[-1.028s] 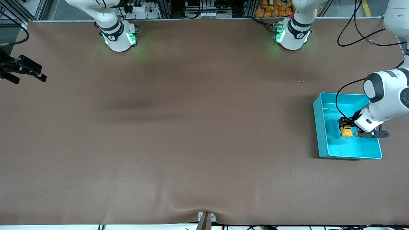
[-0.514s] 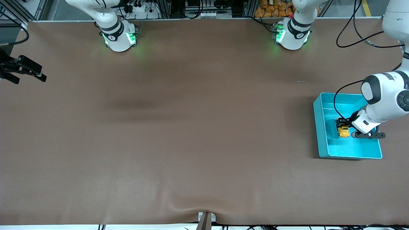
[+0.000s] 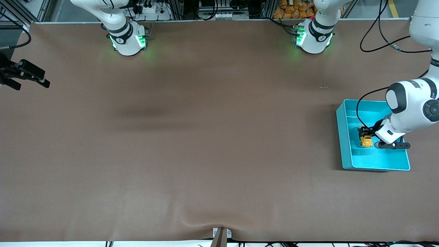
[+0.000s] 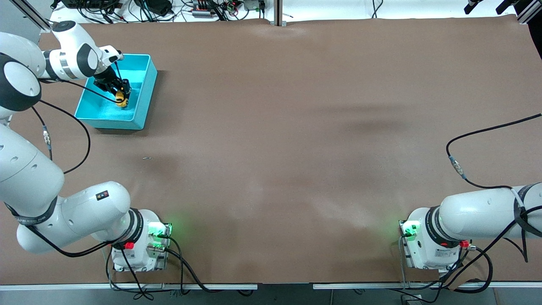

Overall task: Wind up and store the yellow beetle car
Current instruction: 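Lower the car into the bin and open the left gripper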

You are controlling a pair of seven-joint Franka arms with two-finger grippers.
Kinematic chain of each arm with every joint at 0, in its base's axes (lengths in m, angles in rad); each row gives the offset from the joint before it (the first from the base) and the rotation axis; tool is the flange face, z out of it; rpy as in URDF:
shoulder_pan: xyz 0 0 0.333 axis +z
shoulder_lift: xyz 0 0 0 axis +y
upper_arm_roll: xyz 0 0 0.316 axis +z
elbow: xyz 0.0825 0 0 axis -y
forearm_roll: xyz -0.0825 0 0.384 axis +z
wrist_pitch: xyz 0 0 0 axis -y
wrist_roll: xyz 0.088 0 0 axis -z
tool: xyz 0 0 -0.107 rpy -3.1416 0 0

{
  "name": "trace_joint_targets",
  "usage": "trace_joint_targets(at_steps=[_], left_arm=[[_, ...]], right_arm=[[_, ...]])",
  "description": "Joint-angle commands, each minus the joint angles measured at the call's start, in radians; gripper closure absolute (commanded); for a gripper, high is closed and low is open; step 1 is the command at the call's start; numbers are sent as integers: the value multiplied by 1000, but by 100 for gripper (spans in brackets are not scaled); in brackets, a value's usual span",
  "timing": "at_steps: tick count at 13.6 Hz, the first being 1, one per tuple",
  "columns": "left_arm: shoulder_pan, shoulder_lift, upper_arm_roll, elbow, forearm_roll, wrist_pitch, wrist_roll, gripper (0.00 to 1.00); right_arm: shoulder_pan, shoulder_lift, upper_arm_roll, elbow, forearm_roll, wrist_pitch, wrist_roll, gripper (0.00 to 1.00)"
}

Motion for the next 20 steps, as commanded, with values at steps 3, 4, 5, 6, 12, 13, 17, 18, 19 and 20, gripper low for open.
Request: trace_joint_targets(at_steps=[3,4,5,6,12,13,17,18,19,20], left_arm=[[3,33,-2,25,22,-1,-27,99],[5,35,-2,25,22,-1,-27,88],[5,35,-2,25,22,-1,-27,76],[5,35,-2,25,23,-1,-27,57],[3,3,-2,25,25,-4,-22,0],[3,-16,-9,25,25,-8,-22,0],[-1,-123,-21,25,25,-19,-19,0],[0,-151,-41,27,26,-33,-9,0],[0,-175,-64,38,25,-69,-11,0],[0,-191,-93,60,25,-114,-15,0]], right_arm=[[-12,-4,8,11,-16,-14,16,0],[-12,-4,8,11,-16,-21,16,0],[-12,-4,8,11,-16,-21,16,0],[-12,-4,8,11,-16,-21,16,0],[-12,-3,8,11,-16,-19,16,0],[-12,-3,7,11,-16,-19,16,0],[-12,-3,7,16,-16,-19,16,0],[-12,-3,8,16,-16,-19,17,0],[-10,-3,8,17,-16,-18,17,0],[-10,-3,8,17,-16,-19,17,0]])
